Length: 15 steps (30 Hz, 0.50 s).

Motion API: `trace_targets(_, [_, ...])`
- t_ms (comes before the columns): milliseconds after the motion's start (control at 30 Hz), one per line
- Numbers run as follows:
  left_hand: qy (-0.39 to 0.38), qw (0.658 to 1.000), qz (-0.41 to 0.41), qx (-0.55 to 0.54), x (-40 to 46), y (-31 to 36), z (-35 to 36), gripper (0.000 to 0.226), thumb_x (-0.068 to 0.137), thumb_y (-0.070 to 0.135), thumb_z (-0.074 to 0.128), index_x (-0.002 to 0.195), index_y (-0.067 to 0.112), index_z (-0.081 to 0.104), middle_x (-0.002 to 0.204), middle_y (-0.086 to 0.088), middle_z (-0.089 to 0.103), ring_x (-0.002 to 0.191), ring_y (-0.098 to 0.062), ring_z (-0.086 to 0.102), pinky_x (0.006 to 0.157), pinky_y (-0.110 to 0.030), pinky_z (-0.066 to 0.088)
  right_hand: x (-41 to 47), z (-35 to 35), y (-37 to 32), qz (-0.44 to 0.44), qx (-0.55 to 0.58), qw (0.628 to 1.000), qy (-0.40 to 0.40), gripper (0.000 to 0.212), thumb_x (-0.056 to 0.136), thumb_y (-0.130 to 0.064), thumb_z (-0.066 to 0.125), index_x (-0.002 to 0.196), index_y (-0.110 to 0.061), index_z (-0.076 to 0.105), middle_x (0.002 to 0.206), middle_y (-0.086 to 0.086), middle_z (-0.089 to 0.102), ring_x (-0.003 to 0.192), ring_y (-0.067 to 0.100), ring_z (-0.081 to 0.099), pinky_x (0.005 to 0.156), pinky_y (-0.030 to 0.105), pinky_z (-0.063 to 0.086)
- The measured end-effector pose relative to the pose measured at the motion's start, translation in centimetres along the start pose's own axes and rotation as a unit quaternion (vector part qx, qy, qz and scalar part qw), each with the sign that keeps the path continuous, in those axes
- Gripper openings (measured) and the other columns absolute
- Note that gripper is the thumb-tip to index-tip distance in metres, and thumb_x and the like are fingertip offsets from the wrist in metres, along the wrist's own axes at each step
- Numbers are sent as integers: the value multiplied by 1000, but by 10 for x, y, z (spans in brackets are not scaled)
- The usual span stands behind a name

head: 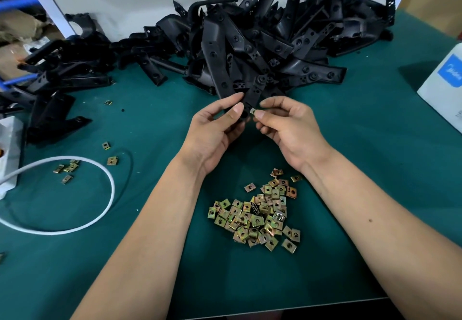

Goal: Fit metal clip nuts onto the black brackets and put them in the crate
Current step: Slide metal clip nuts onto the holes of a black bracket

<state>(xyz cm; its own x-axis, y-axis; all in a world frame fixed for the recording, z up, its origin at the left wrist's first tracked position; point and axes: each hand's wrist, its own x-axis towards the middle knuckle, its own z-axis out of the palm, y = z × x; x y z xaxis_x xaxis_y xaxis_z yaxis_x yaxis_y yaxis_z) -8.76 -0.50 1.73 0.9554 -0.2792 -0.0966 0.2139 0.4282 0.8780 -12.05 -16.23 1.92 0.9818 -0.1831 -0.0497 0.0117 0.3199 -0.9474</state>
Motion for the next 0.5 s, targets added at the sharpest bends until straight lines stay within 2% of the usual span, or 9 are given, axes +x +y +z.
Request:
trace_targets(167, [-19, 1000, -8, -5, 0, 1, 1, 30, 86, 8, 71, 115, 12, 74, 87, -1, 75, 77, -10, 69, 69, -19, 56, -1, 0, -2, 9, 44, 999, 0, 29, 89, 13, 67, 100, -10, 52, 70, 5, 66, 61, 15, 61, 57, 21, 48])
trace_targets(300, [-17, 1000, -10, 18, 0, 3, -2, 26, 92, 2, 68, 114, 13, 75, 85, 1, 75, 74, -7, 68, 66, -17, 54, -1, -1, -2, -5, 13, 1000, -10, 32, 89, 14, 67, 100, -11, 50, 71, 5, 67, 62, 15, 61, 58, 22, 48])
trace_targets(500, [-24, 998, -23, 48, -2, 7, -4, 28, 87, 4, 72, 111, 17, 77, 89, -3, 75, 77, -11, 69, 65, -17, 53, -1, -1, -3, -12, -30, 999, -11, 36, 86, 13, 71, 101, -12, 49, 74, 6, 68, 63, 16, 61, 57, 23, 49])
